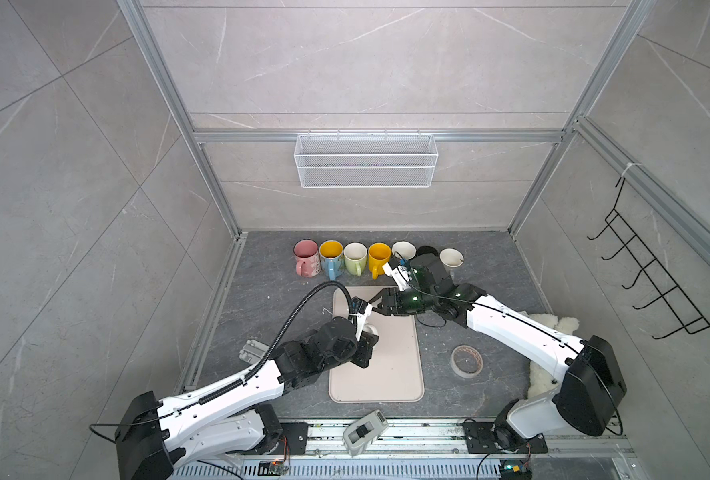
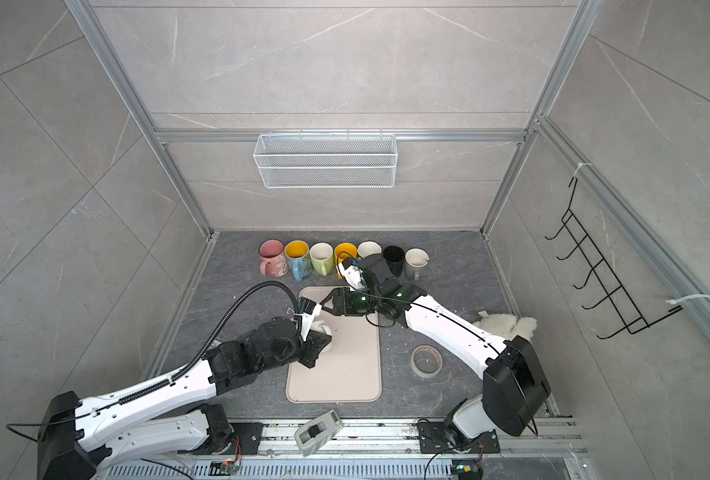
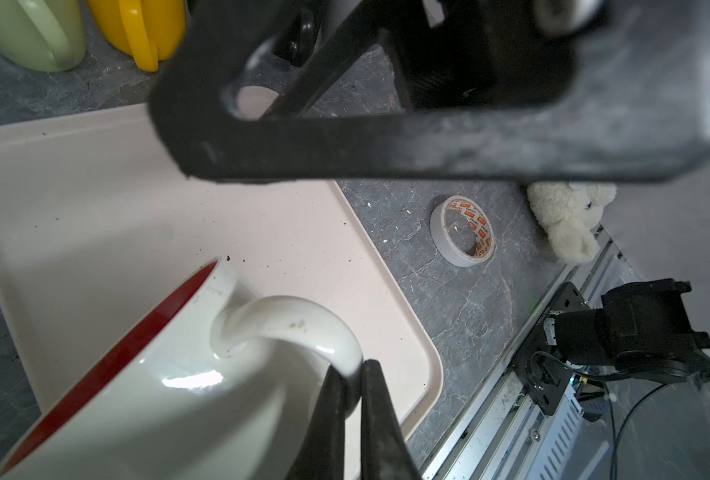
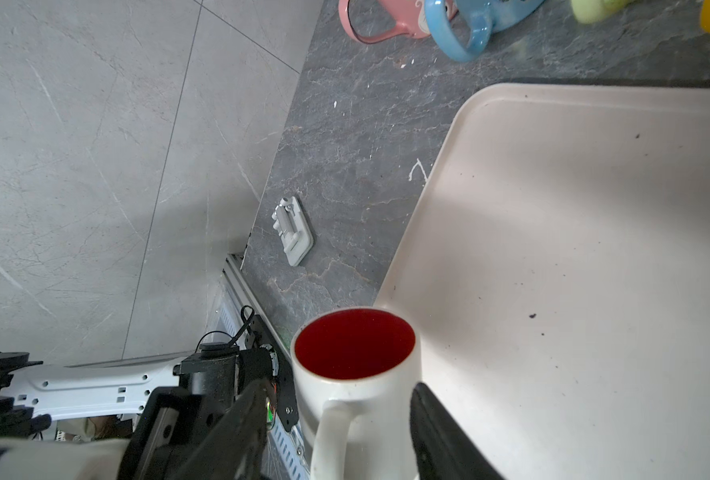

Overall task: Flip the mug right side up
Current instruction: 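Rotate the white mug upright toward the right gripper while the right approaches, then grasp the white mug's rim with the right gripper beside the left gripper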

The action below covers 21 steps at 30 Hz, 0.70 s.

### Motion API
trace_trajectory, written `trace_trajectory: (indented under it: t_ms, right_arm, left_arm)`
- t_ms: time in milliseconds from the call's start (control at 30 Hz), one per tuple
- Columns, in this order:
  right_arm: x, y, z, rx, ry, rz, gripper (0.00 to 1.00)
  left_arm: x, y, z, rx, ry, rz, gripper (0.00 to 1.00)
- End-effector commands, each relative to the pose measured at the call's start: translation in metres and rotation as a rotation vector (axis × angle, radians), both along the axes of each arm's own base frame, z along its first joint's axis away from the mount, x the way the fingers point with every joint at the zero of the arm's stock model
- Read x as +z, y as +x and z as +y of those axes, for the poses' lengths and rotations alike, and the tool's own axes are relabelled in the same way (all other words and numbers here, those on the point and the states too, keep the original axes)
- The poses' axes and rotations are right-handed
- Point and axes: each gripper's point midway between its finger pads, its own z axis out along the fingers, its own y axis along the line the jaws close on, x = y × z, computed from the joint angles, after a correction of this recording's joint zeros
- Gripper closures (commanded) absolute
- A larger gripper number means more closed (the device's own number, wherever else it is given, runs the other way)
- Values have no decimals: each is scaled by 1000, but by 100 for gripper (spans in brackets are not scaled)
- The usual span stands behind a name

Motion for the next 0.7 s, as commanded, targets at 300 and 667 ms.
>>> trace_trajectory:
  t_ms: [300, 667]
  right_arm:
    - [-1, -17, -6, 81, -85, 85, 51]
    - [-6, -32, -12, 138, -144, 146, 52]
  left_arm:
    - [58, 15, -17, 2, 11, -296, 100]
    - [56, 11, -20, -38, 124, -387, 100]
